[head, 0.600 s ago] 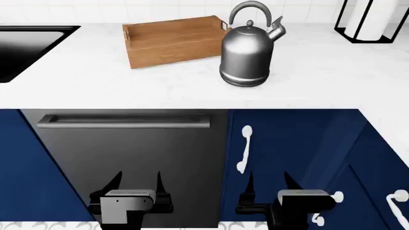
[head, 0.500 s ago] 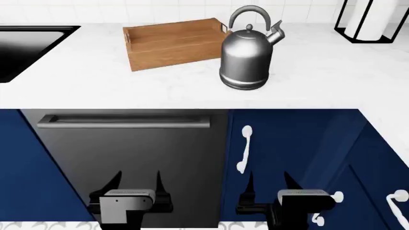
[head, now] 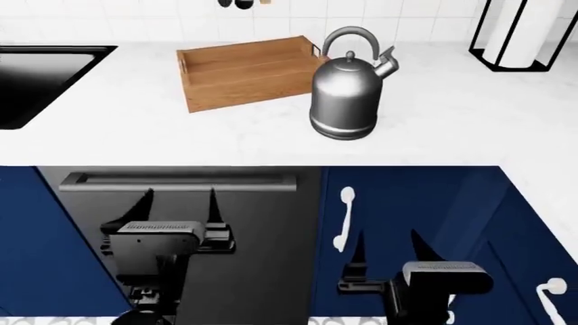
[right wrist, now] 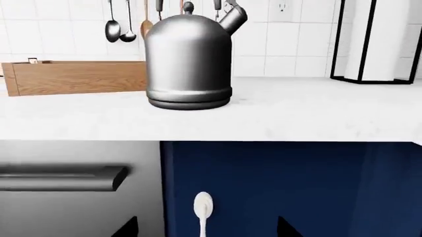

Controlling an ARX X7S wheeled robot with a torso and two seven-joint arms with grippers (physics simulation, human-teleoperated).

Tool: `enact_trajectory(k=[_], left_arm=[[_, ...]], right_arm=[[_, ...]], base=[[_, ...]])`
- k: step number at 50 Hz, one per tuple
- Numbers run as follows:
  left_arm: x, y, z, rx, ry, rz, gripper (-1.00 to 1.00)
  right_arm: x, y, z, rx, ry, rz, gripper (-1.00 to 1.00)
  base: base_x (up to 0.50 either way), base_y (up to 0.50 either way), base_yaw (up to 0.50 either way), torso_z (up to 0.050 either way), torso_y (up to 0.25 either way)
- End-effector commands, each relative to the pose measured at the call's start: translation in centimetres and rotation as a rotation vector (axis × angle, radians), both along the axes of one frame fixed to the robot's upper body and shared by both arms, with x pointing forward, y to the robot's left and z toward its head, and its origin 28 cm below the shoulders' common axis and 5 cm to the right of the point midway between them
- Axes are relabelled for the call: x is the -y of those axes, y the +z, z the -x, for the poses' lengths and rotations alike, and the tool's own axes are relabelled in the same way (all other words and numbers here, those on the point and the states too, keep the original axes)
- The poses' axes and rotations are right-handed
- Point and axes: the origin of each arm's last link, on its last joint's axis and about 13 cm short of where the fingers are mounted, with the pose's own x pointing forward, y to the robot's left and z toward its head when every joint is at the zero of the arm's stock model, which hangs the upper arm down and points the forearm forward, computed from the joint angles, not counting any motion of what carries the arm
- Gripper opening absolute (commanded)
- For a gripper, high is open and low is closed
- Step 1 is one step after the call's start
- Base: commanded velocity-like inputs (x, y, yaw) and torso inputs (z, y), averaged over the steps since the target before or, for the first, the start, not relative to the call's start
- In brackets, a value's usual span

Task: Pick the kettle from the counter and place it on the tray. Then pick the mug from the cabinet and place it on the tray. Then close the cabinet doors.

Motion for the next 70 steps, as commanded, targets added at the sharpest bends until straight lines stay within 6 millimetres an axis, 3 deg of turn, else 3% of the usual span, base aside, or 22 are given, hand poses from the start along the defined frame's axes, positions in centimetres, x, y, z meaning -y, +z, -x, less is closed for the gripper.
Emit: enact_trajectory(k=[1, 16, 24, 30, 38, 41, 44, 49, 53, 59, 65, 70], left_arm=[[-0.1, 10.9, -1.1, 0.188, 0.002, -0.058, 1.00], [0.9, 36.2, -2.6, 0.431, 0.047, -0.081, 1.00], [2.1, 46.0, -1.6, 0.445, 0.067, -0.083, 1.00], [3.1, 51.2, -0.5, 0.422, 0.086, -0.051, 1.00], [3.1, 51.4, -0.7, 0.349, 0.103, -0.019, 1.00], [3.1, 51.3, -0.9, 0.332, 0.102, -0.030, 1.00], [3.0, 51.2, -0.8, 0.319, 0.099, -0.026, 1.00], [3.0, 51.1, -0.5, 0.302, 0.077, -0.040, 1.00], [2.9, 51.2, -0.3, 0.309, 0.084, -0.071, 1.00], [2.7, 51.1, -0.6, 0.296, 0.098, -0.084, 1.00], [2.5, 51.1, -0.7, 0.289, 0.102, -0.091, 1.00], [2.4, 51.1, -0.7, 0.288, 0.103, -0.089, 1.00]], right_arm=[[-0.1, 1.7, 0.7, 0.049, 0.008, 0.002, 1.00], [-0.2, 3.1, 1.5, 0.090, 0.022, 0.001, 1.00], [-0.3, 3.6, 1.6, 0.104, 0.018, 0.013, 1.00], [-0.4, 4.2, 1.9, 0.121, 0.019, 0.013, 1.00], [-0.1, 5.0, 2.3, 0.144, 0.010, 0.012, 1.00], [-0.1, 6.2, 2.4, 0.165, 0.024, 0.044, 1.00], [-0.1, 8.7, 2.5, 0.194, 0.049, 0.064, 1.00], [0.1, 14.6, 2.4, 0.222, 0.086, 0.052, 1.00], [1.1, 18.6, 1.5, 0.223, 0.035, 0.062, 1.00], [1.8, 24.2, 1.9, 0.240, 0.033, 0.096, 1.00], [2.3, 27.1, 2.4, 0.249, 0.012, 0.130, 1.00], [2.2, 27.8, 2.9, 0.259, 0.019, 0.141, 1.00]], base=[[0.00, 0.00, 0.00, 0.050, 0.008], [0.00, 0.00, 0.00, 0.050, 0.007], [0.00, 0.00, 0.00, 0.050, 0.007], [0.00, 0.00, 0.00, 0.050, 0.007], [0.00, 0.00, 0.00, 0.050, 0.008], [0.00, 0.00, 0.00, 0.050, 0.008], [0.00, 0.00, 0.00, 0.050, 0.007], [0.00, 0.00, 0.00, 0.019, 0.003], [0.00, 0.00, 0.00, 0.000, 0.000], [0.00, 0.00, 0.00, 0.000, 0.000], [0.00, 0.00, 0.00, 0.000, 0.000], [0.00, 0.00, 0.00, 0.000, 0.000]])
